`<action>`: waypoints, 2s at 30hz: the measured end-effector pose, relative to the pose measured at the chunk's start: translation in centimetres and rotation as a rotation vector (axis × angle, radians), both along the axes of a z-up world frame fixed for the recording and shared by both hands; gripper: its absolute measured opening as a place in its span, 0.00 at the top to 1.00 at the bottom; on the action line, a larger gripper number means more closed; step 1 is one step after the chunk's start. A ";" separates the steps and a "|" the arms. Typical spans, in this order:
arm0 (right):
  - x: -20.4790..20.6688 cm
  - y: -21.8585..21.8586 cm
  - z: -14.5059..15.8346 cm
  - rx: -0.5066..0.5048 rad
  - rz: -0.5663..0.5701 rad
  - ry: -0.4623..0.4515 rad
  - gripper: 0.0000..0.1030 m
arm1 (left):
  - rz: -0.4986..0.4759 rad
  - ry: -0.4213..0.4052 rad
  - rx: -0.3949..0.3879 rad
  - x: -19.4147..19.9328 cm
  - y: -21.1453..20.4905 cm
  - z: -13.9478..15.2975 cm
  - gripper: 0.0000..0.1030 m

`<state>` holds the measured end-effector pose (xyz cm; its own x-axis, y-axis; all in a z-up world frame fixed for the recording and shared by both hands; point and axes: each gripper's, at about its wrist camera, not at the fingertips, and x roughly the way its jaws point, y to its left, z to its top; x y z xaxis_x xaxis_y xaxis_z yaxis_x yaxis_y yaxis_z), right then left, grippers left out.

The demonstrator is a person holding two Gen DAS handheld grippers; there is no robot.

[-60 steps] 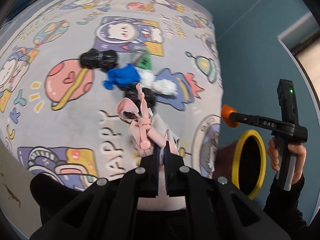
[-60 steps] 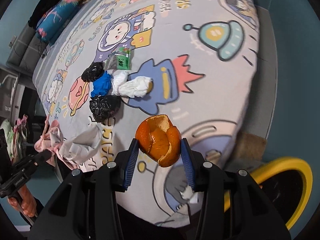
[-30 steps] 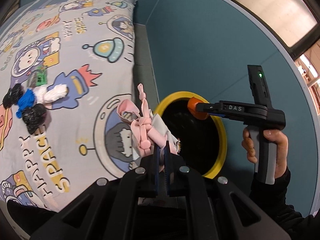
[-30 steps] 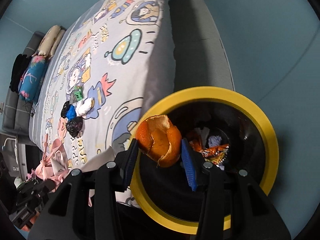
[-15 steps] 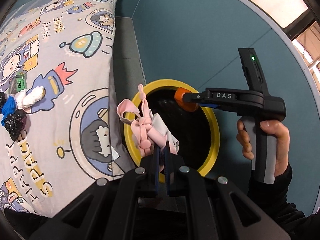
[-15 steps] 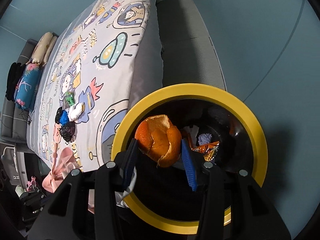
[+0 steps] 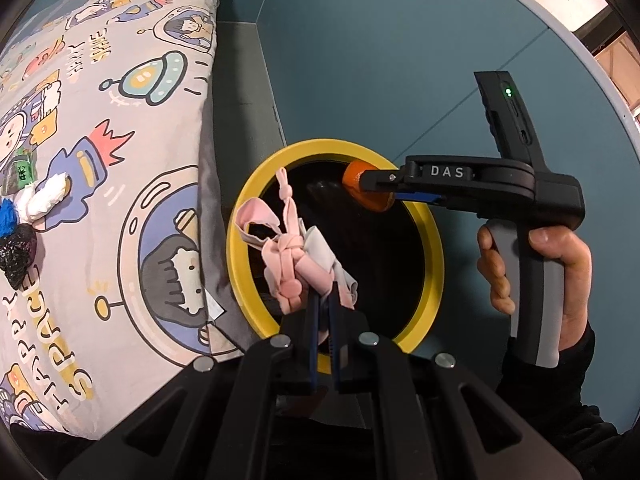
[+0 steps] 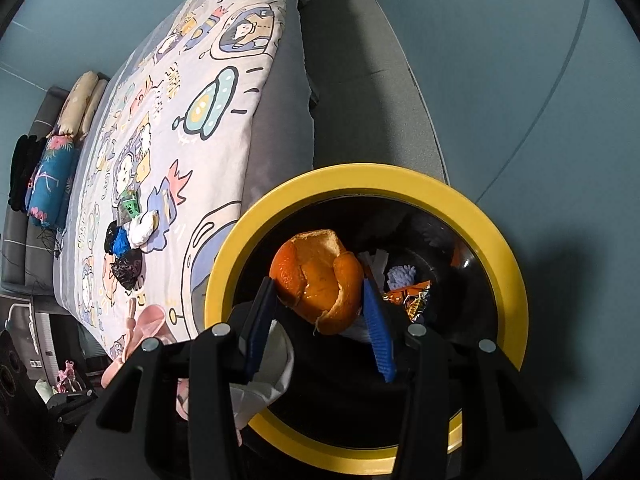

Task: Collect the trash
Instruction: 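Open both grippers to drop the fabric and peel into the bin, then move both open grippers back over the trash pile on the bed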

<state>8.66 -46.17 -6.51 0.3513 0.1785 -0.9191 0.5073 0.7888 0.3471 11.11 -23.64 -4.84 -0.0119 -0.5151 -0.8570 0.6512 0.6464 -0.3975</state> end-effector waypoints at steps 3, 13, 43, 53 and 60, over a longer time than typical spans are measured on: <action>0.0 -0.3 -0.2 0.003 -0.004 0.002 0.59 | -0.004 0.007 0.007 0.0 -0.4 -0.4 0.96; -0.2 -0.5 -0.5 0.004 -0.006 0.001 0.59 | -0.028 0.026 0.030 -0.2 -1.4 -1.5 0.96; 2.5 2.6 1.4 -0.025 0.064 -0.031 0.43 | 0.197 -0.029 -0.006 4.4 6.6 1.0 0.40; 6.8 7.3 1.7 -0.046 0.193 -0.022 0.43 | 0.354 -0.031 0.024 8.6 12.8 0.4 0.36; 10.5 11.5 1.1 -0.057 0.304 0.001 0.43 | 0.452 -0.019 0.051 11.6 17.0 -0.6 0.34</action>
<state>19.12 -34.62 -5.46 0.2884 0.2236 -0.9310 0.2454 0.9226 0.2976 22.68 -6.61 -5.40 0.2203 -0.4220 -0.8794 0.3061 0.8860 -0.3484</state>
